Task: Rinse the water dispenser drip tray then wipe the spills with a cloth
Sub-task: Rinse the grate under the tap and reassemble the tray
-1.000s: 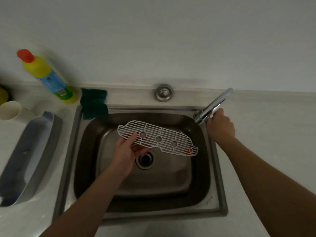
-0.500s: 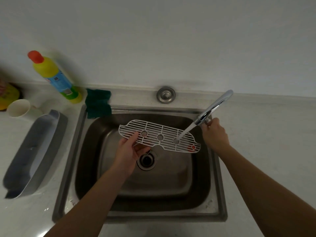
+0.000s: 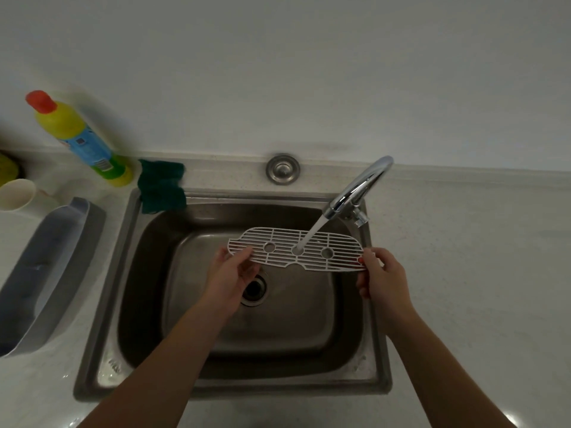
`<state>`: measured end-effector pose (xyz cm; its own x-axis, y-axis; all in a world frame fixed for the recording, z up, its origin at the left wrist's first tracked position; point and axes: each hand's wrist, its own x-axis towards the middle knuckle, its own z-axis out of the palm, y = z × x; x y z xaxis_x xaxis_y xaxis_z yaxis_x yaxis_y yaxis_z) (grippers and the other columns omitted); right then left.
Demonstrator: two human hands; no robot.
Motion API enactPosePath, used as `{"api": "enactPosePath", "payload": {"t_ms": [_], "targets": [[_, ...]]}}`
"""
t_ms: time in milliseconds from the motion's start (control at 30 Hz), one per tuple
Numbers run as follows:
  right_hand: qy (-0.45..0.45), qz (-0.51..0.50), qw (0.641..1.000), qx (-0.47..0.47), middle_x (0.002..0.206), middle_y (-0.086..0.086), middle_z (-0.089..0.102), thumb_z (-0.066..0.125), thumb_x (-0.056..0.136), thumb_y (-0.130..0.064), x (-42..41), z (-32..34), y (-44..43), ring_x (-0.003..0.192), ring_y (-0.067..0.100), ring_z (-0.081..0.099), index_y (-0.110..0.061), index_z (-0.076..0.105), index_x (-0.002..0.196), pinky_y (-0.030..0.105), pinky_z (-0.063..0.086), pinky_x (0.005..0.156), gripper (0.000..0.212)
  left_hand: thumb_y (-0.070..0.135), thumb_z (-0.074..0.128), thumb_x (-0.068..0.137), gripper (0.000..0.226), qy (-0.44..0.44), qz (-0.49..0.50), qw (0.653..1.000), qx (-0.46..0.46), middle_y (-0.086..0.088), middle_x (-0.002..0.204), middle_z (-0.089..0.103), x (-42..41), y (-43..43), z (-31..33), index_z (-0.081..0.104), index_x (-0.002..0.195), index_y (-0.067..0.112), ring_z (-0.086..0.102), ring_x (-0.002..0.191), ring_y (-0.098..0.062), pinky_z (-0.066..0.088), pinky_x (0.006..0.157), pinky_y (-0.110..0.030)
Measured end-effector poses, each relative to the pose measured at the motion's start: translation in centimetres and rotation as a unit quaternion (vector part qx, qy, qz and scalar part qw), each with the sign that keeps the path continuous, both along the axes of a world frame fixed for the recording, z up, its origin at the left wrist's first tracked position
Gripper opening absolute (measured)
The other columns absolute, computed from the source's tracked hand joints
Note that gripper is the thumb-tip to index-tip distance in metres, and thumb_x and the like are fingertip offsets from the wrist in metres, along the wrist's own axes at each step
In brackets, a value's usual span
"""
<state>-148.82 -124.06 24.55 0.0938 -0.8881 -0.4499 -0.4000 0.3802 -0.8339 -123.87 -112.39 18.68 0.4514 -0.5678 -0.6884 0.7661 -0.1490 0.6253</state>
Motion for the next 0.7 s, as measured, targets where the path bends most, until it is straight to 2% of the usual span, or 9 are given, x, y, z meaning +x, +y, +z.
{"api": "enactPosePath", "payload": {"t_ms": [67,133,267,400,533,600,700], "targets": [[-0.004,-0.009,1.000,-0.012,0.060,-0.004,0.065,0.051,0.106,-0.029,-0.7,0.4,-0.1,0.050,0.006,0.057,-0.024,0.069,0.106,0.019,0.048,0.047,0.018,0.009,0.064,0.098,0.013,-0.022,0.005,1.000,0.012,-0.011,0.100,0.076,0.3,0.0,0.2,0.065,0.112,0.009,0.073,0.074,-0.016,0.059,0.059,-0.027],[0.005,-0.013,1.000,-0.020,0.061,-0.004,0.065,0.052,0.105,-0.029,-1.4,0.6,-0.2,0.049,0.004,0.057,-0.024,0.069,0.107,0.018,0.048,0.047,0.018,0.013,0.061,0.101,0.009,-0.050,-0.006,0.998,0.027,-0.010,0.092,0.076,0.5,-0.1,0.3,0.067,0.107,0.010,0.071,0.065,-0.015,0.057,0.054,-0.027],[0.015,-0.030,0.999,-0.037,0.076,0.002,0.066,0.051,0.106,-0.030,-2.4,1.1,-0.8,0.053,0.003,0.059,-0.022,0.068,0.108,0.016,0.046,0.045,0.019,0.016,0.061,0.101,0.014,-0.100,-0.028,0.994,0.036,-0.011,0.089,0.077,0.3,-0.2,0.6,0.070,0.107,0.007,0.071,0.065,-0.016,0.057,0.054,-0.027],[0.022,-0.037,0.998,-0.046,0.091,0.009,0.066,0.048,0.107,-0.031,-2.6,1.4,-1.8,0.067,0.011,0.059,-0.018,0.064,0.113,0.023,0.046,0.052,0.022,0.016,0.063,0.100,0.011,-0.129,-0.037,0.990,0.037,-0.009,0.089,0.077,-0.1,0.0,1.1,0.072,0.099,0.011,0.071,0.069,-0.015,0.056,0.058,-0.027],[0.013,-0.024,0.998,-0.051,0.085,0.005,0.065,0.047,0.106,-0.033,-1.4,1.4,-2.7,0.061,0.006,0.059,-0.018,0.062,0.109,0.024,0.046,0.052,0.022,0.021,0.061,0.102,0.017,-0.168,-0.036,0.985,0.026,-0.006,0.095,0.078,0.1,0.8,1.9,0.074,0.107,0.012,0.072,0.075,-0.012,0.058,0.062,-0.024],[0.013,-0.007,0.999,-0.052,0.080,0.002,0.064,0.046,0.107,-0.033,-0.5,1.3,-3.1,0.054,0.000,0.058,-0.020,0.061,0.106,0.020,0.047,0.049,0.021,0.021,0.060,0.102,0.016,-0.182,-0.020,0.983,0.026,-0.001,0.091,0.078,0.5,1.2,2.5,0.074,0.105,0.015,0.072,0.077,-0.011,0.059,0.065,-0.024],[0.008,0.014,0.999,-0.051,0.075,0.002,0.062,0.044,0.107,-0.033,0.8,1.3,-3.3,0.050,0.000,0.055,-0.019,0.061,0.104,0.020,0.047,0.047,0.022,0.022,0.060,0.102,0.015,-0.201,0.003,0.979,0.035,0.002,0.091,0.078,1.2,1.9,3.4,0.074,0.104,0.015,0.072,0.080,-0.011,0.059,0.070,-0.027]]}}
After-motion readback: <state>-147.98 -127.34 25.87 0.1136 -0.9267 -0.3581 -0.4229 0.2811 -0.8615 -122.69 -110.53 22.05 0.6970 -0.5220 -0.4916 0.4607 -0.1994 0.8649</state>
